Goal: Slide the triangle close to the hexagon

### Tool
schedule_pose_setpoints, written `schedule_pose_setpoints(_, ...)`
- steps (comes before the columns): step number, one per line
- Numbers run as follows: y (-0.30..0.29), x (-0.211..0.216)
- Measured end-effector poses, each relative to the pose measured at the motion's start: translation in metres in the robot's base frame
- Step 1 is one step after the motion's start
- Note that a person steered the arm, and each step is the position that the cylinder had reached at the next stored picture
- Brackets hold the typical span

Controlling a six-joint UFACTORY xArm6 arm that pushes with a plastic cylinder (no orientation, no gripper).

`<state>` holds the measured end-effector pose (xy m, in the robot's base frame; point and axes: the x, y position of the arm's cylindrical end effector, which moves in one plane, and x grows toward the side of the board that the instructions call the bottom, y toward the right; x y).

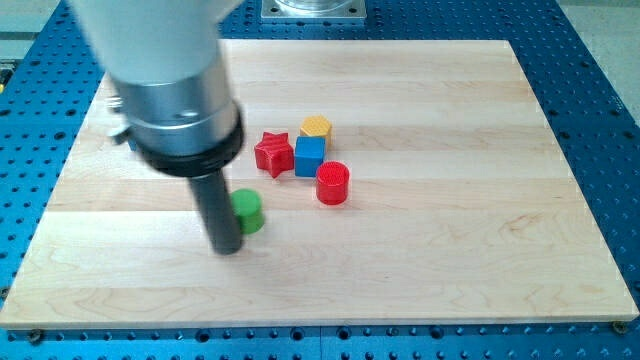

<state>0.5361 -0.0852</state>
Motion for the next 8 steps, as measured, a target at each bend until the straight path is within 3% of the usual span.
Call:
schedule_pose_setpoints(1, 0.009, -0.031)
schedule_pose_setpoints(3, 0.044, -0.038)
schedule_pose_setpoints(4, 0.009, -0.028)
schedule_pose_setpoints(5, -0.106, -0.052)
schedule_pose_setpoints(7, -0.173, -0.151)
schedule_pose_setpoints(8, -0.135, -0.165)
